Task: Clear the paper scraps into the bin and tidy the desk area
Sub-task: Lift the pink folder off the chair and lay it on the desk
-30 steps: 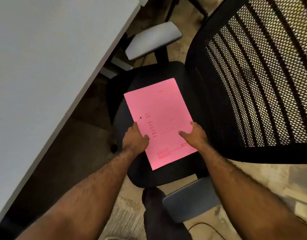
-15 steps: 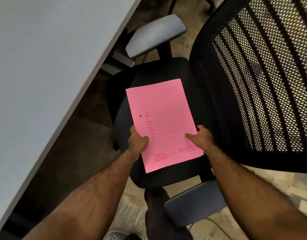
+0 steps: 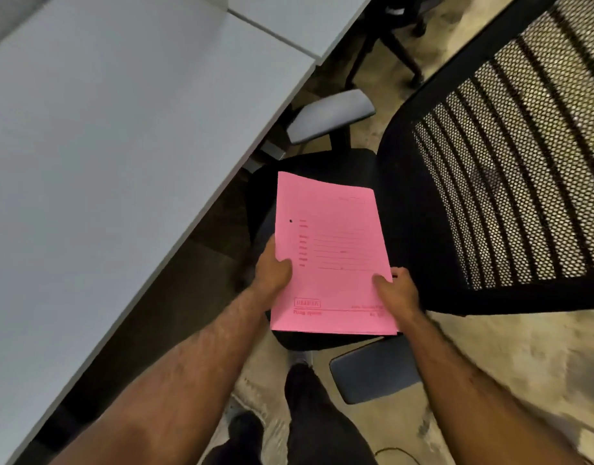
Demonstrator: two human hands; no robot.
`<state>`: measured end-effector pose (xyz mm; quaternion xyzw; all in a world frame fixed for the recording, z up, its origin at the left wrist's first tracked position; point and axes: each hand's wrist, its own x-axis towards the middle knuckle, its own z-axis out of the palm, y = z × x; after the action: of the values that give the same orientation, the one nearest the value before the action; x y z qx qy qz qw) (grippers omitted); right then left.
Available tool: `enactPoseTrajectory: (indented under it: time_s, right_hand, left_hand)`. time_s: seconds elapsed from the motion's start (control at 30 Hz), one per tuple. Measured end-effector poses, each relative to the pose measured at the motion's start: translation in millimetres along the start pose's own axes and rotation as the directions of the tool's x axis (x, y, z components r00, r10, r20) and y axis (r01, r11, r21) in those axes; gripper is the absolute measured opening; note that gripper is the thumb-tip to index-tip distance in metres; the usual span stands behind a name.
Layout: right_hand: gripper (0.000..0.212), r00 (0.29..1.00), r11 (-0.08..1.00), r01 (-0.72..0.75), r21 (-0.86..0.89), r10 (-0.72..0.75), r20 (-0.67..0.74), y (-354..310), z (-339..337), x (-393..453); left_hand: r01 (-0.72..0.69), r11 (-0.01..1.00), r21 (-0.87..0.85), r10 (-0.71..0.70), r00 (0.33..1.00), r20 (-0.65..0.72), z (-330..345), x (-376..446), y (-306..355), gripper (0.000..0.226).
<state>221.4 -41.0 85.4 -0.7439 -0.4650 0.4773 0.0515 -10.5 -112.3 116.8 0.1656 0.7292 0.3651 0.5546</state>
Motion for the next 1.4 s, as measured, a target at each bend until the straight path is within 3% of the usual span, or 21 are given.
enactPoseTrajectory:
  time_s: [0.13, 0.3, 0.57, 0.73, 0.93, 1.17, 1.27, 1.4]
  right_hand:
    - [0.041, 0.990, 0.988, 0.138, 0.065, -0.135, -0.046, -8, 5, -64]
    - [0.036, 0.931, 0.930, 0.364, 0.045, -0.362, -0.046, -33, 24, -142]
    - [0.035, 0.793, 0.797, 0.603, 0.023, -0.603, 0.083, -79, 88, -240]
    - [0.050, 0.654, 0.672, 0.741, -0.016, -0.715, 0.247, -108, 149, -286]
    - [0.070, 0.514, 0.549, 0.834, -0.055, -0.736, 0.440, -141, 224, -334]
    - [0.072, 0.325, 0.336, 0.938, -0.086, -0.767, 0.554, -187, 303, -363]
    - [0.073, 0.274, 0.280, 0.956, -0.087, -0.753, 0.598, -218, 338, -364]
    - [0.075, 0.192, 0.204, 0.977, -0.055, -0.748, 0.635, -265, 392, -358]
  left_hand:
    - [-0.145, 0.989, 0.029, 0.146, 0.989, -0.031, -25, -50, 8, 0.032]
    - [-0.261, 0.964, 0.042, 0.264, 0.958, -0.111, -86, -106, 4, 0.026]
    - [-0.391, 0.920, 0.034, 0.384, 0.882, -0.273, -206, -188, -27, 0.030]
    - [-0.397, 0.917, -0.030, 0.341, 0.824, -0.453, -283, -231, -59, 0.031]
    - [-0.412, 0.907, -0.093, 0.274, 0.742, -0.612, -361, -268, -100, 0.027]
    - [-0.372, 0.919, -0.129, 0.143, 0.621, -0.770, -433, -278, -129, 0.026]
    - [-0.328, 0.943, -0.062, 0.131, 0.533, -0.836, -461, -270, -128, 0.036]
    - [-0.161, 0.986, 0.037, 0.118, 0.535, -0.836, -508, -240, -131, 0.068]
